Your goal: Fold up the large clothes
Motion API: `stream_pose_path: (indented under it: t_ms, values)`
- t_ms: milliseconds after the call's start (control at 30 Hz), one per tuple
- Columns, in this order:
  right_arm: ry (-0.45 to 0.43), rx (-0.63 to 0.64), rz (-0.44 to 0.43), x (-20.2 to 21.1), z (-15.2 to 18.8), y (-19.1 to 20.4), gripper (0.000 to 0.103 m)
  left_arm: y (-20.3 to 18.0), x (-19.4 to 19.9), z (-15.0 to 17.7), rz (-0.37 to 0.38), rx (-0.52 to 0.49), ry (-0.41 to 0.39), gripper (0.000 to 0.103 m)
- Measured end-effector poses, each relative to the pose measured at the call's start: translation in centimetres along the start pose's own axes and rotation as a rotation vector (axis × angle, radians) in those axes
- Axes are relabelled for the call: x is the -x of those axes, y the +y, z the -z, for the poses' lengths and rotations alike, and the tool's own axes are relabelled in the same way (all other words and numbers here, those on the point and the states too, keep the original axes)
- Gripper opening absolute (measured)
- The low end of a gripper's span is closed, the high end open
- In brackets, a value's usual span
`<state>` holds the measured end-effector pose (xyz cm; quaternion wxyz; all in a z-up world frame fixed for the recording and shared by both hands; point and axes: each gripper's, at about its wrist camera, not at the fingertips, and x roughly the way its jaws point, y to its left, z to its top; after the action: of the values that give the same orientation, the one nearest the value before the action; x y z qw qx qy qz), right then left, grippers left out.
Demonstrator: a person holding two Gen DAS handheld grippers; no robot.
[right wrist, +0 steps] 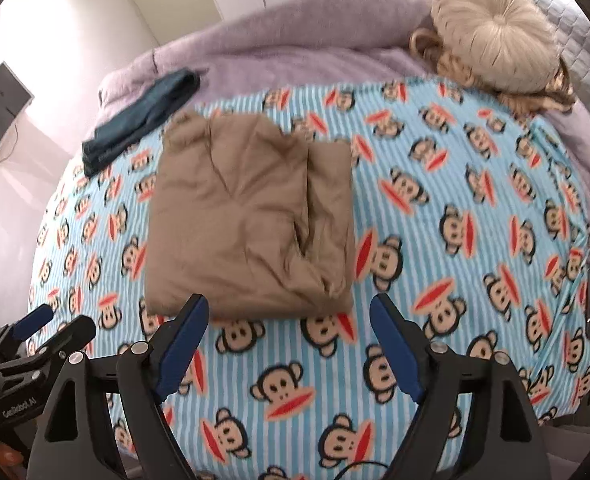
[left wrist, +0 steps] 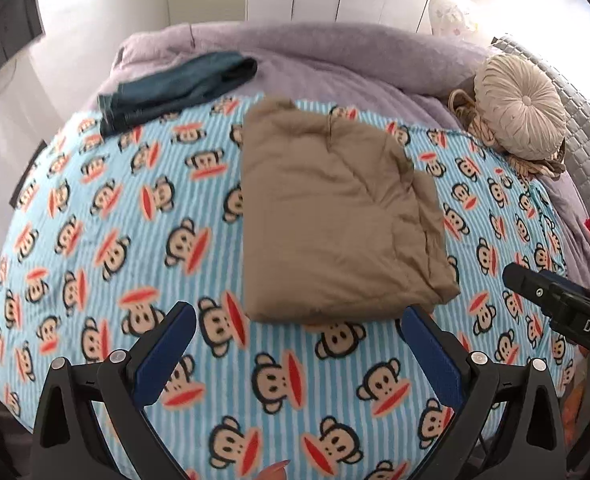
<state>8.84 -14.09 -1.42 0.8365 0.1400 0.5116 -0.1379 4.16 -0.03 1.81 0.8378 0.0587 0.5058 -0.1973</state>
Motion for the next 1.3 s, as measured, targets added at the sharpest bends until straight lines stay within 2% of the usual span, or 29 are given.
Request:
stream_pose_path:
  t_ms: [67, 200, 400, 733, 1300]
  values:
    - [-0.051, 0.005, -0.002, 1.0, -0.4, 0.3, 0.103, -0.2, 0.7, -0.4, -0.005, 0.000, -0.019, 0.103]
    - [-0.101, 0.035, 0.041, 2.9, -1.1, 1.4, 0.103, -0.6, 2.3, -1.2, -0.027, -0.004, -0.067, 0.103]
    - [-0.133, 0.048, 0.046, 5.3, -2.2, 2.1, 0.103, -1.0, 4.4, -2.0, -0.047, 0.002, -0.121, 0.103]
    - [-0.125, 0.060, 0.063, 5.4, -2.0, 2.4, 0.103, -0.4, 5.8, -2.4, -0.083, 0.049, -0.156, 0.103]
    - [-0.122, 0.055, 0.067, 5.4, -1.8, 2.4, 0.103, -0.8, 5.8, -2.2, -0.092, 0.041, -0.153, 0.103]
